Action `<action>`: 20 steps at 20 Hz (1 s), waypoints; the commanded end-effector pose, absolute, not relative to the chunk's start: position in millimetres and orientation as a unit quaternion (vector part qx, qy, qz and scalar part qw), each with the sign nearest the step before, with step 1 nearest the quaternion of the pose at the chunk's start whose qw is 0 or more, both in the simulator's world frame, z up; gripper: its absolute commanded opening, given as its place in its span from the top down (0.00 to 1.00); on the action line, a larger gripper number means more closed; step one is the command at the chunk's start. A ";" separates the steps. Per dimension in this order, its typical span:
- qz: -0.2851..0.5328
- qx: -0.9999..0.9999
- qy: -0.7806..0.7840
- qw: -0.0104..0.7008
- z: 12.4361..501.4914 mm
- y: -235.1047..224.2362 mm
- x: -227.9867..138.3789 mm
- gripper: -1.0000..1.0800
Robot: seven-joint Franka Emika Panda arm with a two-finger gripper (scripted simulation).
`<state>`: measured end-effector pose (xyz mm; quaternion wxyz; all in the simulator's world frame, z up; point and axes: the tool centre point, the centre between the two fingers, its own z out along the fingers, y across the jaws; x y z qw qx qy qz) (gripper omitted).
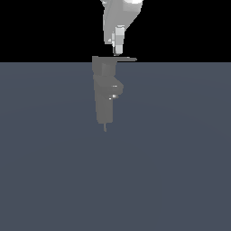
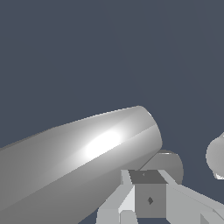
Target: Turn on the faucet by rotating a designated handle.
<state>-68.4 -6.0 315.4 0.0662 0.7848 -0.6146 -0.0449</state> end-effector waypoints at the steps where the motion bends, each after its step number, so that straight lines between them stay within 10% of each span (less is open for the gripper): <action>1: -0.047 0.783 -0.616 0.068 312.3 -12.9 -62.9 1.00; 20: -0.057 0.776 -0.624 0.074 292.7 -63.8 -12.1 1.00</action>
